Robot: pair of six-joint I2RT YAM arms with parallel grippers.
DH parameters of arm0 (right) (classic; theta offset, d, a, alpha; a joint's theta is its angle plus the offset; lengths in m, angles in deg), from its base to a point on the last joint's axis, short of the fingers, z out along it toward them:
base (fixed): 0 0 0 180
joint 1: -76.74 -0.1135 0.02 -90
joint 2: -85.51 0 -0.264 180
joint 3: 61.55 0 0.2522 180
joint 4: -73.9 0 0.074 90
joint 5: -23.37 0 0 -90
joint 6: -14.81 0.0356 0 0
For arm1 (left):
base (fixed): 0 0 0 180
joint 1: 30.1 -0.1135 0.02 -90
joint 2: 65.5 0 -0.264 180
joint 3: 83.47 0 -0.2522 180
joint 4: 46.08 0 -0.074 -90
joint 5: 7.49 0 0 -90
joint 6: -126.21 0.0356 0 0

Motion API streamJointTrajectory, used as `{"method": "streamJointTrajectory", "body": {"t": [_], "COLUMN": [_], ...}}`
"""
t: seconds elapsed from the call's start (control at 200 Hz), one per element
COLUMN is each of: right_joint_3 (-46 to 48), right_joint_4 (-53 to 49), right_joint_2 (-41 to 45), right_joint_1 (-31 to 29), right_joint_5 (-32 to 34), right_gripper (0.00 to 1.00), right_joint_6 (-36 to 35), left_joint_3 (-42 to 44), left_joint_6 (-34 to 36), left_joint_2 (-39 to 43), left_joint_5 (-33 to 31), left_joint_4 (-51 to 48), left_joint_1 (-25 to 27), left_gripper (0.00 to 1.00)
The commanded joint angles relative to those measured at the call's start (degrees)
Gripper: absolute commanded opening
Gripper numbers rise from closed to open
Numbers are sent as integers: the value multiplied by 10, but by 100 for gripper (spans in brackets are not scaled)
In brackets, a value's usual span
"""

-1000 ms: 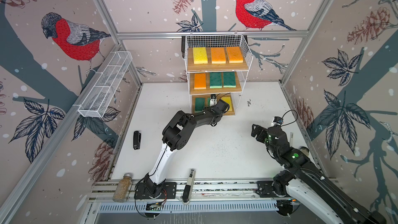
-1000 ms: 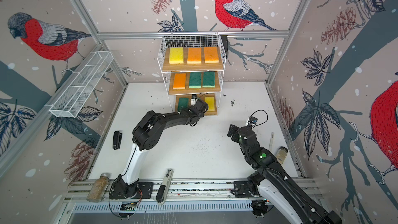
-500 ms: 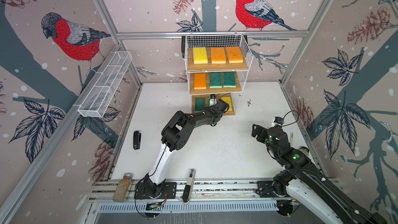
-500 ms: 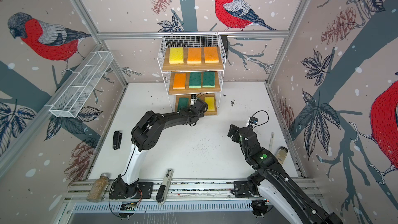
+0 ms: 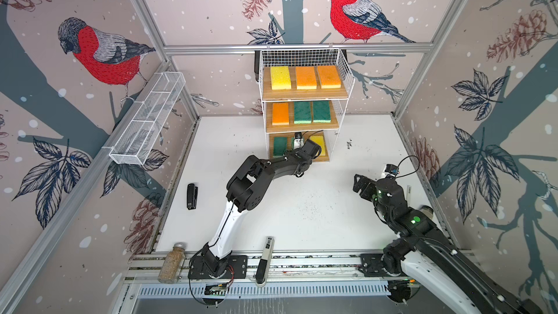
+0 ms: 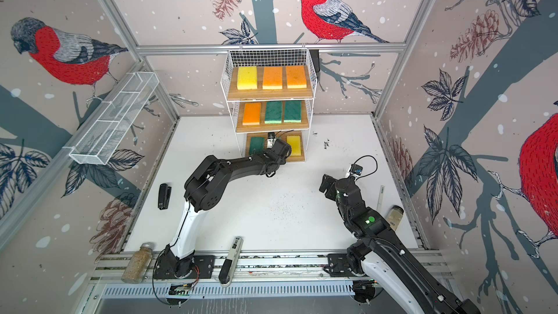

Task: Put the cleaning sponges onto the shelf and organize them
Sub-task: 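Press the bright green sponge flat onto the bottom shelf with the left gripper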

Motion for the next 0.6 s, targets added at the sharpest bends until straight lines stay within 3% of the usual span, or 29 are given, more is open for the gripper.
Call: {"method": "streamJointTrajectory", "body": {"t": [0.0,0.595], "right_joint_3": [1,-3], "right_joint_4": [-1,0], "right_joint_2": [1,1], "right_joint_1": [0,0], "right_joint_5": [-3,-3], "right_gripper": [95,95], "right_joint_6": [2,0], "left_joint_3": [-5,-3], "left_joint_6": [18,19], "left_joint_2": [-5,-4], "left_joint_5": [-6,-4], "left_joint_4": [0,-7], "left_joint_1": [0,-1], "left_gripper": [68,72]}}
